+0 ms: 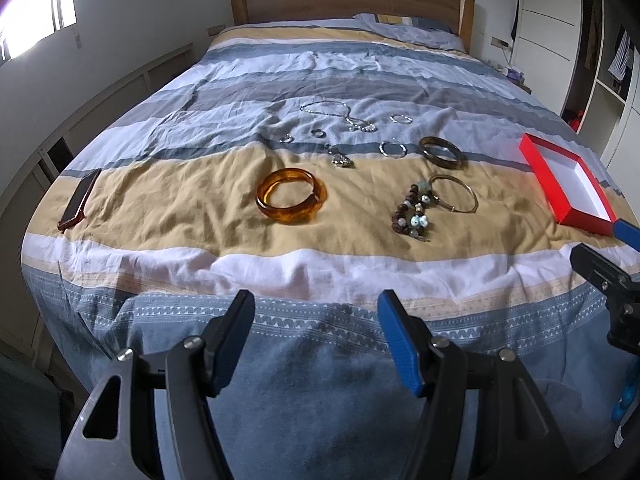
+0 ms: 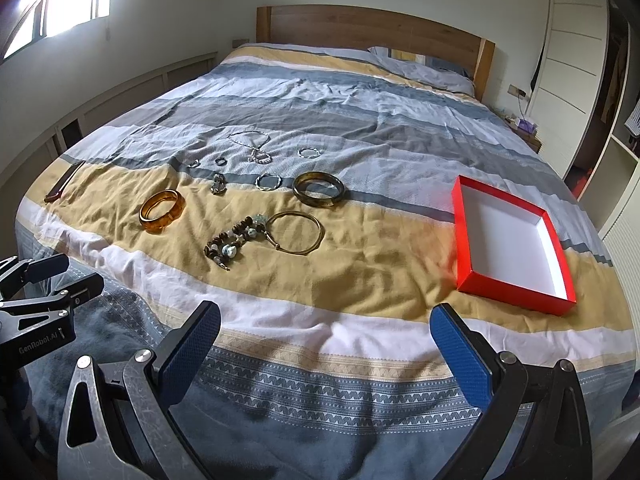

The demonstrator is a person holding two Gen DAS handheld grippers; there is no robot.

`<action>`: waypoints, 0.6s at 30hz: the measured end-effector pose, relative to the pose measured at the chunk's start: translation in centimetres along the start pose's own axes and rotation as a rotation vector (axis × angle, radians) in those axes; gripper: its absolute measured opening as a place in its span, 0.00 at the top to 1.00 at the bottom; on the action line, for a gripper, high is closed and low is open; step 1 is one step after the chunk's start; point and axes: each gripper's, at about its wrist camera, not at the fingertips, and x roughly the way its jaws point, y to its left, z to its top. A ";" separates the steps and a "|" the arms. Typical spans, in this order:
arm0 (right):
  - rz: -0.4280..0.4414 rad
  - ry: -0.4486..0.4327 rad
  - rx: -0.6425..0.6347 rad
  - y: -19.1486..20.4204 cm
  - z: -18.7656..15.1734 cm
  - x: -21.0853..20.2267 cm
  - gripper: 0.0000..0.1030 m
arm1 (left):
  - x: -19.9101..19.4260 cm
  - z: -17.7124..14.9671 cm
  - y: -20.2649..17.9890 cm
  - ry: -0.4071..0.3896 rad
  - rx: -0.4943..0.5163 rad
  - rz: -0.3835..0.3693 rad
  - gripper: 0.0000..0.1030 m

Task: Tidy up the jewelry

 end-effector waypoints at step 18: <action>0.028 0.014 0.001 -0.1 0.8 1.3 0.03 | 1.2 0.6 1.0 -0.014 0.009 0.024 0.40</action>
